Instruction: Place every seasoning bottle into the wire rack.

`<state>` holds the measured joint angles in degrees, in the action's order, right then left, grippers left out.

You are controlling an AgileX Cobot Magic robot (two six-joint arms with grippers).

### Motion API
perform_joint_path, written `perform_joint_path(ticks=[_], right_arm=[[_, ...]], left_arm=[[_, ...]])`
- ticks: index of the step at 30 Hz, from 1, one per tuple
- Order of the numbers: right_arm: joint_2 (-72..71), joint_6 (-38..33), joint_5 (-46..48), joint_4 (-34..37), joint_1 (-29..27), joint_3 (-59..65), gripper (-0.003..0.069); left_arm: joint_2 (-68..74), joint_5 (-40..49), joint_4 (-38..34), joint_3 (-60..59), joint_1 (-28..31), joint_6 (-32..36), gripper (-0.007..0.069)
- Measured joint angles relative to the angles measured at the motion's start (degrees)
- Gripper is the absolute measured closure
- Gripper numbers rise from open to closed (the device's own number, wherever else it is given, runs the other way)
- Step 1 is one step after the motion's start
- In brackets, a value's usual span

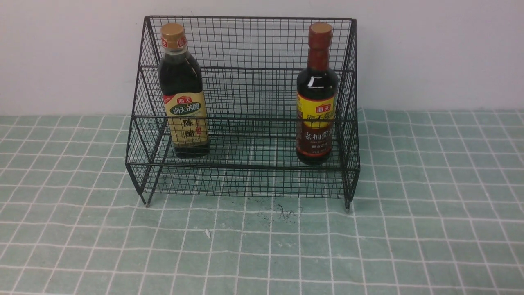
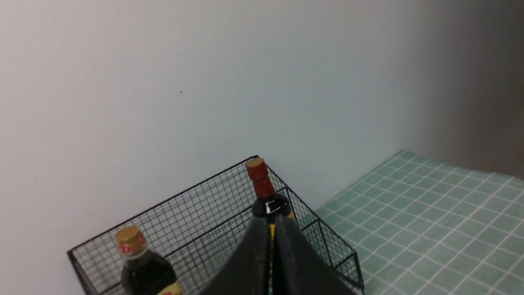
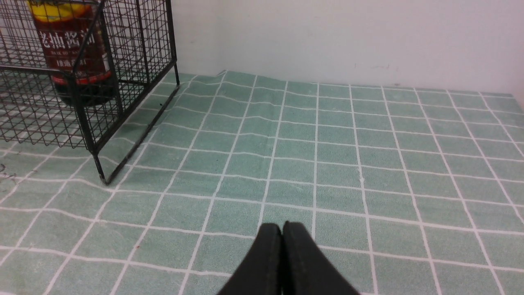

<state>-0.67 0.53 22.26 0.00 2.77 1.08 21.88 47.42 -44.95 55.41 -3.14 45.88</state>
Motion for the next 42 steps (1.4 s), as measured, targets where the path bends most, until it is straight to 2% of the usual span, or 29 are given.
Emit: perform_joint_path(ticks=[4, 7, 10, 11, 12, 16, 25, 42], right_arm=[[0.0, 0.04, 0.0, 0.0, 0.0, 0.0, 0.0673], [0.0, 0.04, 0.0, 0.0, 0.0, 0.0, 0.0673], [0.0, 0.04, 0.0, 0.0, 0.0, 0.0, 0.0673], [0.0, 0.04, 0.0, 0.0, 0.0, 0.0, 0.0673], [0.0, 0.04, 0.0, 0.0, 0.0, 0.0, 0.0673], [0.0, 0.06, 0.0, 0.0, 0.0, 0.0, 0.0673], [0.0, 0.06, 0.0, 0.0, 0.0, 0.0, 0.0673], [0.0, 0.06, 0.0, 0.0, 0.0, 0.0, 0.0673]], left_arm=[[-3.84, -2.49, 8.75, -5.48, 0.33, -7.38, 0.0631], [-8.55, -6.32, 17.4, -12.93, 0.69, -15.92, 0.0631], [-14.02, -12.15, 26.13, -23.13, 0.86, -24.72, 0.0631], [-14.4, -12.52, 26.69, -23.8, 0.86, -24.72, 0.0631], [-17.69, -15.48, 31.16, -29.16, 0.86, -29.38, 0.0631], [-22.35, -21.34, 37.87, -41.29, 0.86, -35.83, 0.0631], [-22.54, -23.93, 39.81, -56.53, 0.86, -36.56, 0.0631], [-22.54, -25.25, 39.87, -56.77, 0.87, -36.53, 0.0631]])
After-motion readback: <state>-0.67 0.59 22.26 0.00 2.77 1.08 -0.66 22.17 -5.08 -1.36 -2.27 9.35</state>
